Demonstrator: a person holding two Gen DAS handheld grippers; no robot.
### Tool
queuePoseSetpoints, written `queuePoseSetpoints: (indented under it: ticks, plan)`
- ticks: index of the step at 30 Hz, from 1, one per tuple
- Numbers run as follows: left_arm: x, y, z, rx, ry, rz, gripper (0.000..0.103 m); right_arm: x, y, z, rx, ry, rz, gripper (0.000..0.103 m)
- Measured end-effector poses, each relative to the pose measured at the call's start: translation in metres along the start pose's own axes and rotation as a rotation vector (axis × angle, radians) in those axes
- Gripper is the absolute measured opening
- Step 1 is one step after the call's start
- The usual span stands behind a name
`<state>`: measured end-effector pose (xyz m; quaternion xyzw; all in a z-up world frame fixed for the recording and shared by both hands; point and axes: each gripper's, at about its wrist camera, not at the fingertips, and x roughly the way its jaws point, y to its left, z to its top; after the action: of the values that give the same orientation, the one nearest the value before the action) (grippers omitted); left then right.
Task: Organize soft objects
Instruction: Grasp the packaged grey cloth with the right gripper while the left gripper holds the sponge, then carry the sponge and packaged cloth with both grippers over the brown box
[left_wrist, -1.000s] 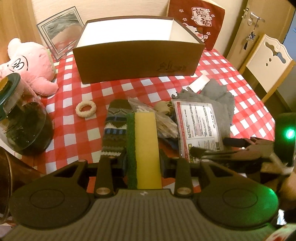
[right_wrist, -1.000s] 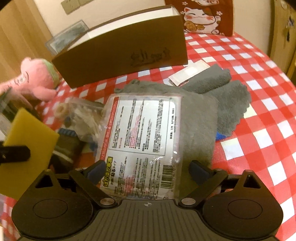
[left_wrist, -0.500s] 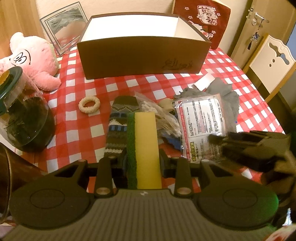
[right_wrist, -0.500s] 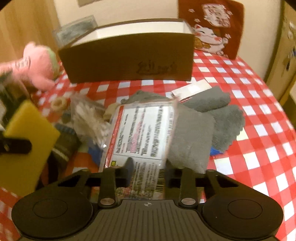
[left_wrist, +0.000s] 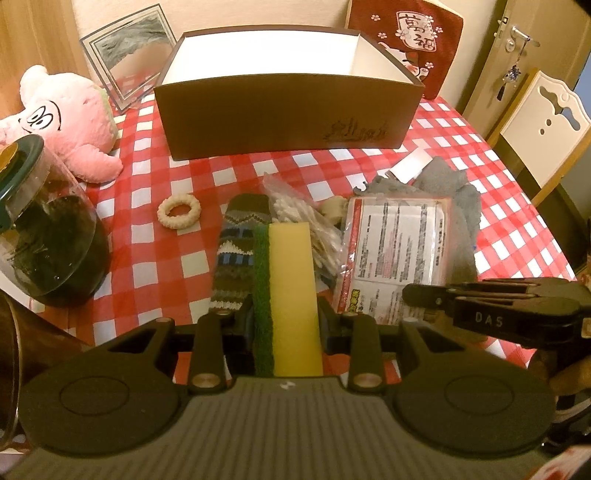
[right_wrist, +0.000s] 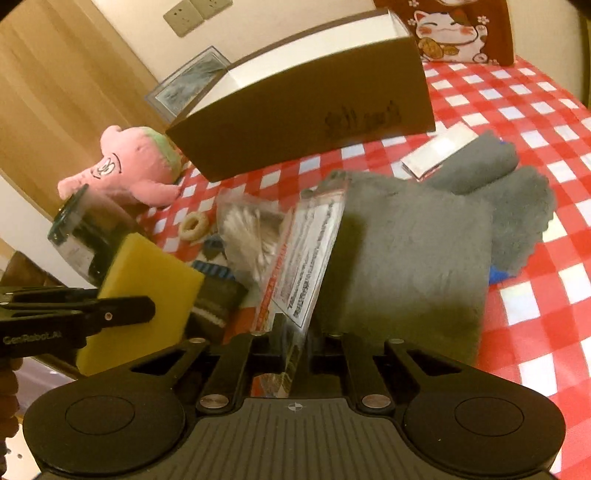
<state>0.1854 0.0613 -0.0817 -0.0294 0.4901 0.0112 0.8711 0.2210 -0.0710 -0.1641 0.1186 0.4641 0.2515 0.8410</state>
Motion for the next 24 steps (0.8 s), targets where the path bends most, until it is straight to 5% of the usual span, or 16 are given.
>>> queuePoseSetpoints:
  ticks: [24]
  plan:
    - [-0.012,0.000,0.031,-0.001,-0.073,0.027,0.030,-0.065,0.013,0.046,-0.036,-0.090,0.025,0.002]
